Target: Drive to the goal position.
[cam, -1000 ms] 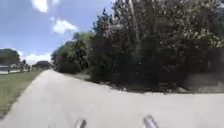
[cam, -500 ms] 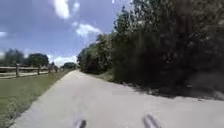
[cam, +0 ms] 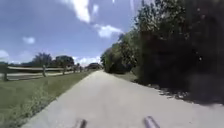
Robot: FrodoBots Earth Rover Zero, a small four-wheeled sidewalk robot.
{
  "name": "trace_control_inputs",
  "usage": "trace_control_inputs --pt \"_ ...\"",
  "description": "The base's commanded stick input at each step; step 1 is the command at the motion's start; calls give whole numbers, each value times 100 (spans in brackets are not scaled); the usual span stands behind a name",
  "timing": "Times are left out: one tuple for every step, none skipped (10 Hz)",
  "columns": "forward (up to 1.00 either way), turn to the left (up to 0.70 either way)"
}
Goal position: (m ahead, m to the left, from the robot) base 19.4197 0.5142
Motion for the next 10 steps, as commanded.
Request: trace_control_inputs --pt "50 0" --pt "50 0" --pt "50 0" --pt "50 0" --pt "50 0" --pt "50 0" --pt "50 0" --pt "50 0" --pt "50 0" --pt "50 0"
